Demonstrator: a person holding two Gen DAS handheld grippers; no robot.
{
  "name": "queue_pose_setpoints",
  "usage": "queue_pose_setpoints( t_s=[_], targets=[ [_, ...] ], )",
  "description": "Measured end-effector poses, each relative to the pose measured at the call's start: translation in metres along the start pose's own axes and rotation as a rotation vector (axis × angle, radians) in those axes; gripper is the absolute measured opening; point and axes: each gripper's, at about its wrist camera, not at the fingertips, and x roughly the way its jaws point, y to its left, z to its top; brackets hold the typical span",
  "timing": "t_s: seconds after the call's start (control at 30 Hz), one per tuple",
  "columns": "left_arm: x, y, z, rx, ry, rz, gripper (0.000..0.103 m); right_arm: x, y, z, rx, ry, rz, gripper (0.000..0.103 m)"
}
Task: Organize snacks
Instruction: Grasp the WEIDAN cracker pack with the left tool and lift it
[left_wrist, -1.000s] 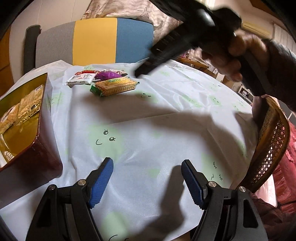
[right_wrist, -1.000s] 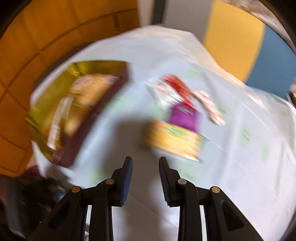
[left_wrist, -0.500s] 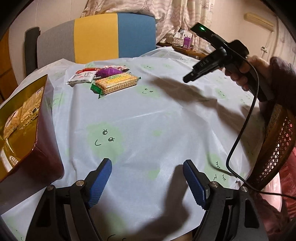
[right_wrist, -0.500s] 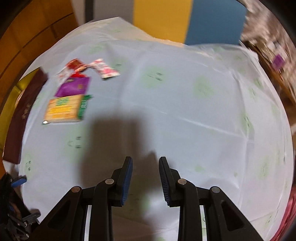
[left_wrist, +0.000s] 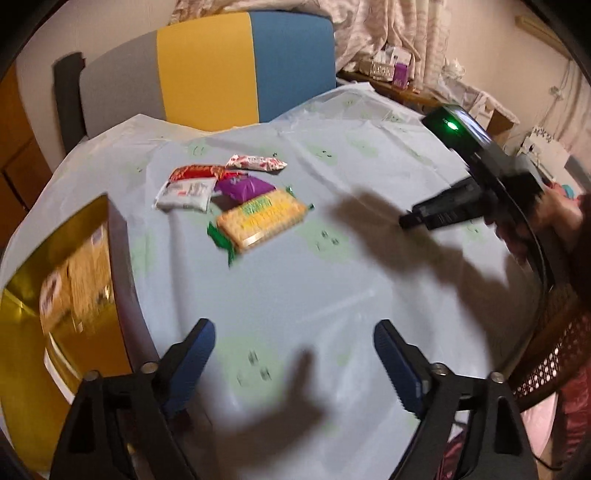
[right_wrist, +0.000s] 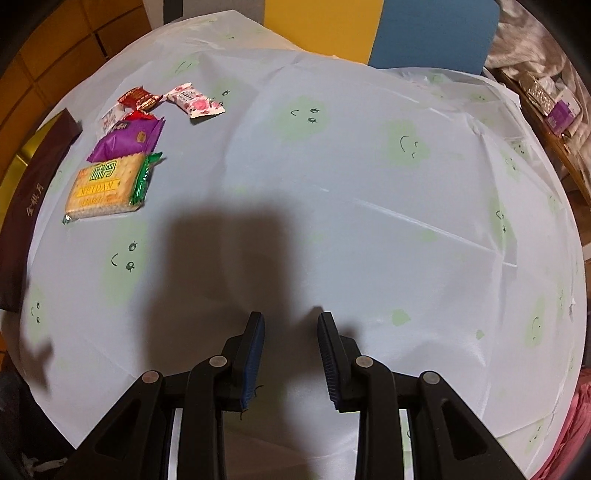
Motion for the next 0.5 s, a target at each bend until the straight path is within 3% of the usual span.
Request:
queue_pose_setpoints(
  t_s=[0.13,0.3,0.5],
  targets=[
    [0.021,0.002,0.032,0.095,0.052,0.067,0.095,0.001,-0.002,0.002,-0.005,0.001,-0.003,0.031],
    [0.062,0.008,0.066,0.203,0.127,0.054,0.095,0.002,0.001,0.004,-0.014,0.001,-0.015,0.031],
    [0.101,0.019,0.086,0.261,0.216,0.053,0.095,0.002,0.006,0.005,-0.026,-0.003,-0.026,0.032]
  ],
)
